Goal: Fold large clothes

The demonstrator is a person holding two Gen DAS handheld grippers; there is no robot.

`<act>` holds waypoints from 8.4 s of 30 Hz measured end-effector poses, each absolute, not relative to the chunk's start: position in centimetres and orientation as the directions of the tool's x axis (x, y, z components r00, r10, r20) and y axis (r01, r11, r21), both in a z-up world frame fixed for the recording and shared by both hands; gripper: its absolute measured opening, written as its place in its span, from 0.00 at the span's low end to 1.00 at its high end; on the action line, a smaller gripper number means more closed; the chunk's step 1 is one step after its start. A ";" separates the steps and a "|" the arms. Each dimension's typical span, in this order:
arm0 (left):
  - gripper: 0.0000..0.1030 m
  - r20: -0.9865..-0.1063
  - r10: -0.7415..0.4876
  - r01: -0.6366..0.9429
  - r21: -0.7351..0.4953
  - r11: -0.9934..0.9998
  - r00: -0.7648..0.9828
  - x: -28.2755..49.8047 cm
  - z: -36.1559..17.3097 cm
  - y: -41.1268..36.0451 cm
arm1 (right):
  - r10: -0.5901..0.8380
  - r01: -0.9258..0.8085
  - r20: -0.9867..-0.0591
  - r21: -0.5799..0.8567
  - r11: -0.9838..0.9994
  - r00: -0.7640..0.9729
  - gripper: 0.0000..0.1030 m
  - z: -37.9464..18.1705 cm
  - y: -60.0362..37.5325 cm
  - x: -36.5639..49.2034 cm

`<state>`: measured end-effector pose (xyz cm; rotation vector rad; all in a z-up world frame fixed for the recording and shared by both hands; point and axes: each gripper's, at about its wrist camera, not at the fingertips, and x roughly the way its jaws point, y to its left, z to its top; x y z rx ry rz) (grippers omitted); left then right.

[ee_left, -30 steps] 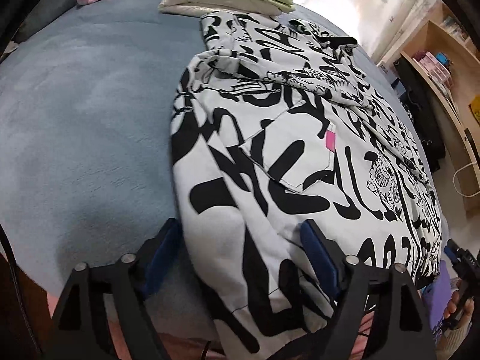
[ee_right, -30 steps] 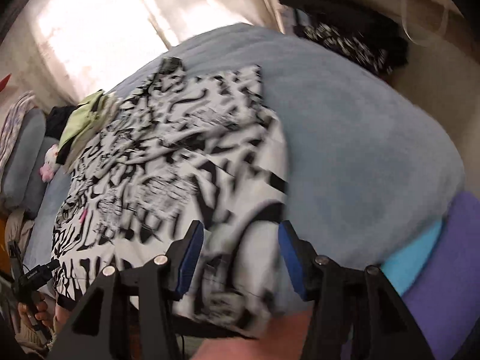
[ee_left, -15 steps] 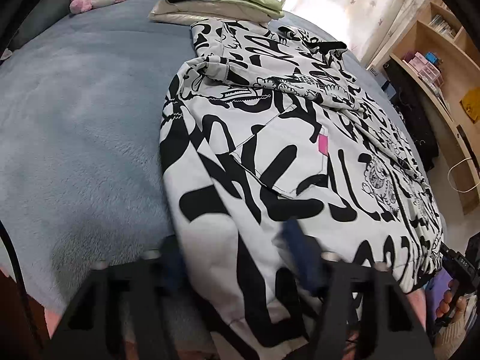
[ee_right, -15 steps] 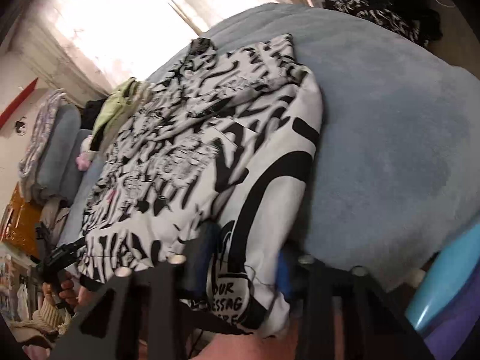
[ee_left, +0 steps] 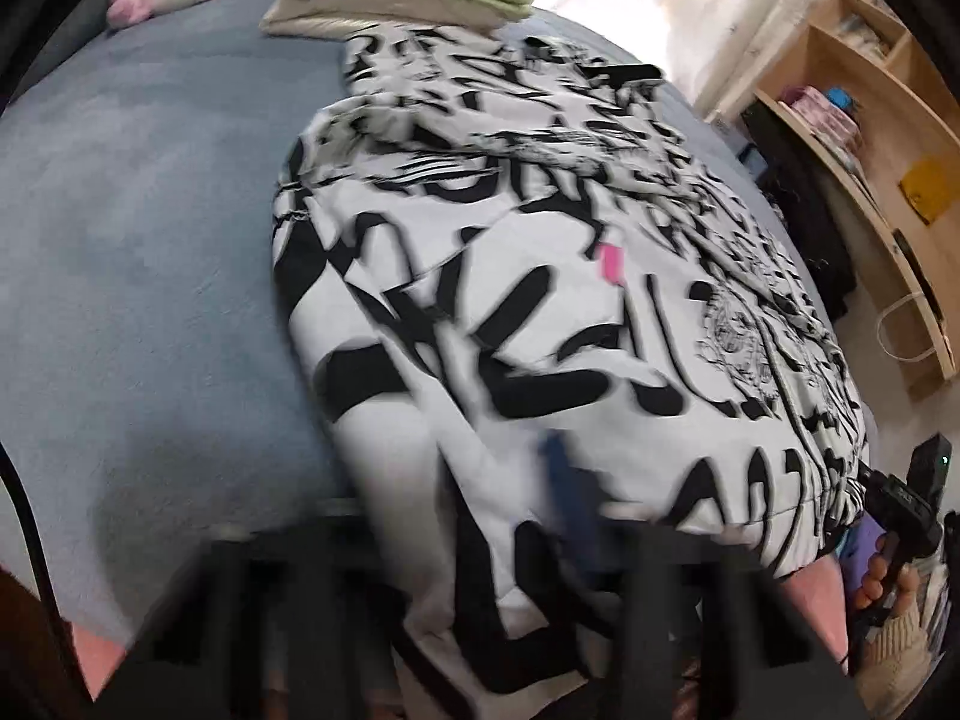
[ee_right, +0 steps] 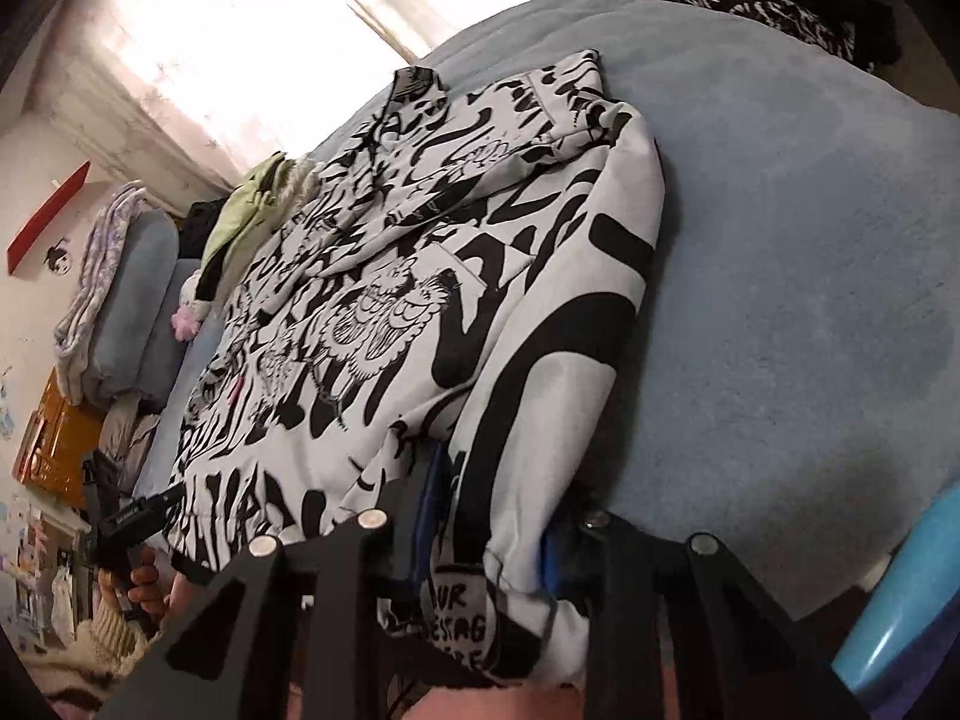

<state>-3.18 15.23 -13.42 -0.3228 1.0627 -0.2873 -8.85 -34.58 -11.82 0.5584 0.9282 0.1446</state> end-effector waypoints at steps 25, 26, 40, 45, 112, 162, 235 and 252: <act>0.02 -0.614 -0.519 -0.070 -0.682 0.728 0.594 -4.3 0.2 20.8 | 0.331 0.032 -0.489 0.596 0.803 0.807 0.05 4.2 -34.7 -12.1; 0.02 -0.605 -0.526 -0.070 -0.693 0.717 0.598 -3.2 0.2 20.6 | 0.331 0.051 -0.489 0.616 0.786 0.807 0.05 3.9 -35.2 -10.8; 0.62 -0.608 -0.470 -0.201 -0.722 0.662 0.640 20.4 -2.0 18.9 | 0.340 0.222 -0.590 0.679 0.700 0.732 0.71 1.5 -38.4 13.7; 0.64 -0.704 -0.363 -0.228 -0.595 0.770 0.611 24.9 -4.2 18.2 | 0.320 0.218 -0.621 0.634 0.742 0.715 0.76 -0.7 -38.2 18.1; 0.05 -0.815 0.019 0.023 0.040 0.999 0.579 34.8 -13.6 4.3 | 0.118 0.008 -0.793 0.152 0.988 0.598 0.36 -10.5 -21.0 30.0; 0.03 -0.817 -0.084 0.039 -0.076 0.996 0.571 19.4 -13.3 17.7 | 0.047 0.338 -0.755 0.348 0.874 0.655 0.00 -11.7 -41.1 10.8; 0.18 -0.785 0.008 0.242 0.200 0.949 0.619 52.2 -8.5 -10.3 | 0.146 0.121 -0.778 0.274 0.954 0.612 0.35 -4.0 -24.1 53.5; 0.26 -0.812 0.051 0.285 0.261 0.922 0.581 52.5 -14.1 -11.2 | 0.168 0.136 -0.889 0.246 0.960 0.426 0.34 -13.4 -30.6 47.5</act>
